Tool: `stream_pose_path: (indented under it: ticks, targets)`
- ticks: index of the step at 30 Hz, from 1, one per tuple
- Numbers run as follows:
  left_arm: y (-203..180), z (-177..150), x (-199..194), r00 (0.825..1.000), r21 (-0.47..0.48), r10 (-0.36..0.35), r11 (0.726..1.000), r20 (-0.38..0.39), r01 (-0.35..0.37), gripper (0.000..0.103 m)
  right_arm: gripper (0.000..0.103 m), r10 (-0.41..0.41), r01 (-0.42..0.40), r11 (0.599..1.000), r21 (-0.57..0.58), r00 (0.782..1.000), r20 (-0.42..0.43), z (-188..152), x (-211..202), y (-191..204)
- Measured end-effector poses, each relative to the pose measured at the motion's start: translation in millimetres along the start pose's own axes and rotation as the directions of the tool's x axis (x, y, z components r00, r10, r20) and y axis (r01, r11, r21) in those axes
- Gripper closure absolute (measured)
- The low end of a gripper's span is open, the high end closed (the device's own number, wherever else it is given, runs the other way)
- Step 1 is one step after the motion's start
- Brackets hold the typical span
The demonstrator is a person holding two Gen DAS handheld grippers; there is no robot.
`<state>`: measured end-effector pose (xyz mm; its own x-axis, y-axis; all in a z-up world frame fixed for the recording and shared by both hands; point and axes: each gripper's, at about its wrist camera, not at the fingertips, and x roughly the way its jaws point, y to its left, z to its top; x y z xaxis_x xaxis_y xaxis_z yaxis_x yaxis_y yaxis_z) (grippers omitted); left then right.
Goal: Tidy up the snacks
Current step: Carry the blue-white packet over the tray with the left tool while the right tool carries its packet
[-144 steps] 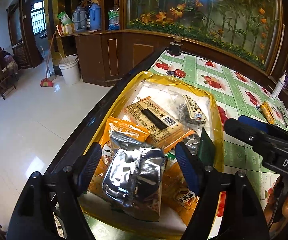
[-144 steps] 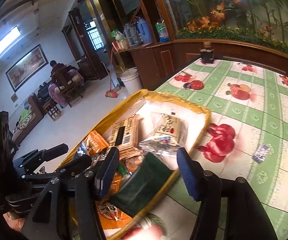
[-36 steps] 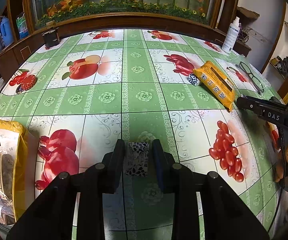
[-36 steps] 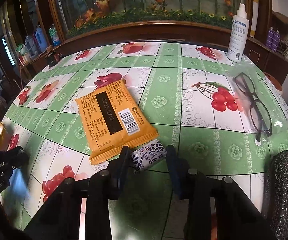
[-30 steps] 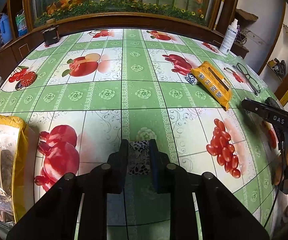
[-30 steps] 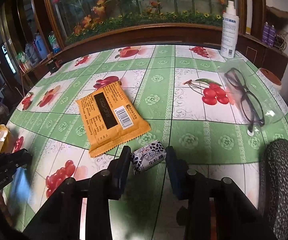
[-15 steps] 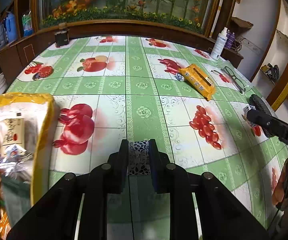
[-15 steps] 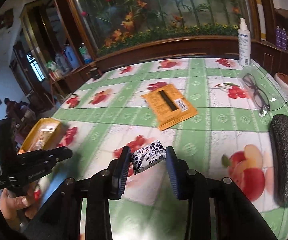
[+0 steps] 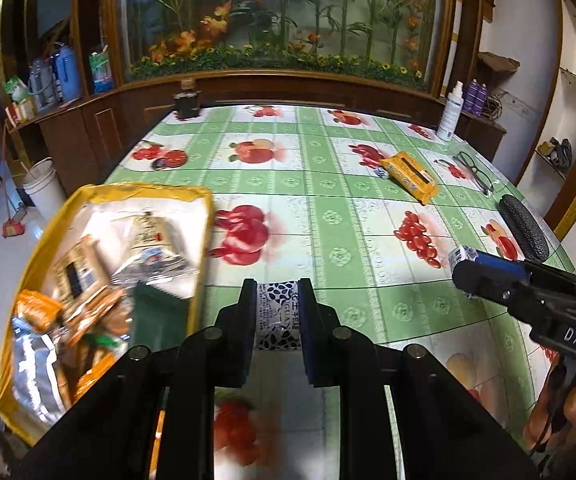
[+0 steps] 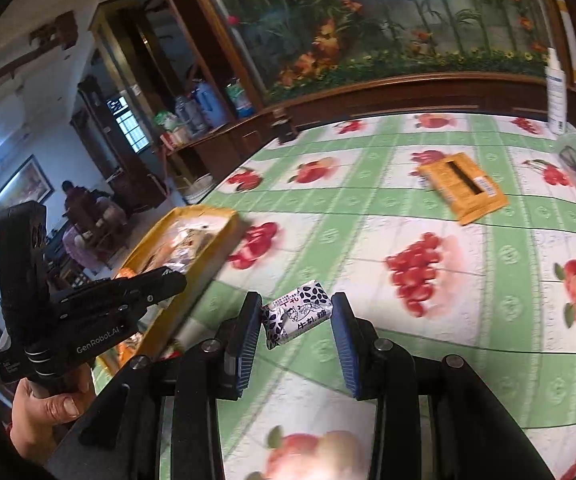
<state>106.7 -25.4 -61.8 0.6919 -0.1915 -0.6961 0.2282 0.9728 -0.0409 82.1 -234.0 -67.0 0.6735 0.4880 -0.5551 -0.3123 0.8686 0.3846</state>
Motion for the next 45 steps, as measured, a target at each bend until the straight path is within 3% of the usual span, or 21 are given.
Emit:
stream_pose_path:
  ticks: [11, 28, 45]
  targets:
    - [49, -17, -26, 0.995, -0.071, 0.095, 0.993, 0.028, -0.092, 0.086, 0.067, 0.074, -0.076, 0.995, -0.070, 0.997, -0.036, -4, 18, 59]
    - [104, -34, -39, 0.986, -0.147, 0.166, 0.976, 0.021, -0.161, 0.086, 0.067, 0.176, -0.192, 0.966, -0.171, 0.979, -0.105, 5, 65, 140]
    - [142, -46, -37, 0.975, -0.204, 0.223, 0.953, -0.019, -0.222, 0.086, 0.067, 0.162, -0.198, 0.957, -0.212, 0.971, -0.177, 9, 134, 172]
